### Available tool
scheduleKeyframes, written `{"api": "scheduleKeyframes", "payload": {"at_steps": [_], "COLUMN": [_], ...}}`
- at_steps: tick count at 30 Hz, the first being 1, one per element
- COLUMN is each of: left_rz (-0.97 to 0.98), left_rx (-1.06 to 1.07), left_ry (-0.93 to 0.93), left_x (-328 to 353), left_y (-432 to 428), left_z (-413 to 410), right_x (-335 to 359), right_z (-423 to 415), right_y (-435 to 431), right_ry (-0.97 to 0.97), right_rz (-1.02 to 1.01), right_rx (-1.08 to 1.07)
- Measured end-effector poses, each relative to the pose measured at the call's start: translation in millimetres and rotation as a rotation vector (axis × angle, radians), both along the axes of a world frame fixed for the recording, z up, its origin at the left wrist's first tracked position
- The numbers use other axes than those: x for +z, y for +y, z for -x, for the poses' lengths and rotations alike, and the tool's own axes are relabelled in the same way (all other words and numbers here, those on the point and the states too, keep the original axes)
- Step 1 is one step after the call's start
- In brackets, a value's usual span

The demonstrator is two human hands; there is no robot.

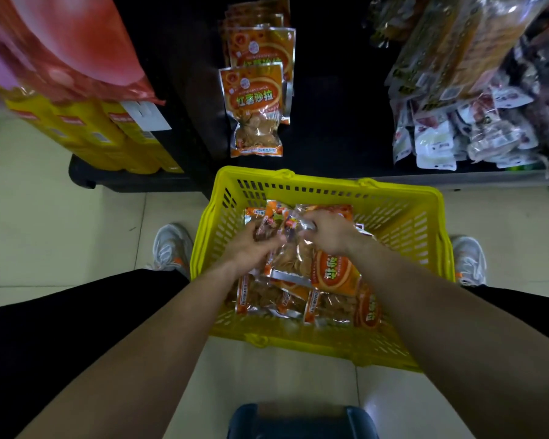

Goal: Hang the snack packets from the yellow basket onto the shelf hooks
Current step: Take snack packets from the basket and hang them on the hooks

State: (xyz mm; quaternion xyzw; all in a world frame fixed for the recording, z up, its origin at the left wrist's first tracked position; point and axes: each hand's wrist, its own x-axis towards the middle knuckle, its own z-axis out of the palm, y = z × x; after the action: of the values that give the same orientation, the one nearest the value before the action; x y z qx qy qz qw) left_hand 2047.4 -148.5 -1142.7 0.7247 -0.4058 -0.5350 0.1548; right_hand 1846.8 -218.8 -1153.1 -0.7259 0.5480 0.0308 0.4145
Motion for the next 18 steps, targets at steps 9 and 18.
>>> {"api": "scheduleKeyframes", "payload": {"at_steps": [9,18], "left_rz": [-0.013,-0.026], "left_rx": [-0.08,-0.067], "left_ry": [-0.227,-0.151], "left_x": [-23,-18], "left_y": [-10,-6], "left_z": [-2,-5], "right_x": [-17,-30], "right_z": [24,52], "right_y": [2,7], "right_ry": [0.04,0.309], "right_rz": [-0.037,-0.016], "right_rx": [-0.001,0.153]}}
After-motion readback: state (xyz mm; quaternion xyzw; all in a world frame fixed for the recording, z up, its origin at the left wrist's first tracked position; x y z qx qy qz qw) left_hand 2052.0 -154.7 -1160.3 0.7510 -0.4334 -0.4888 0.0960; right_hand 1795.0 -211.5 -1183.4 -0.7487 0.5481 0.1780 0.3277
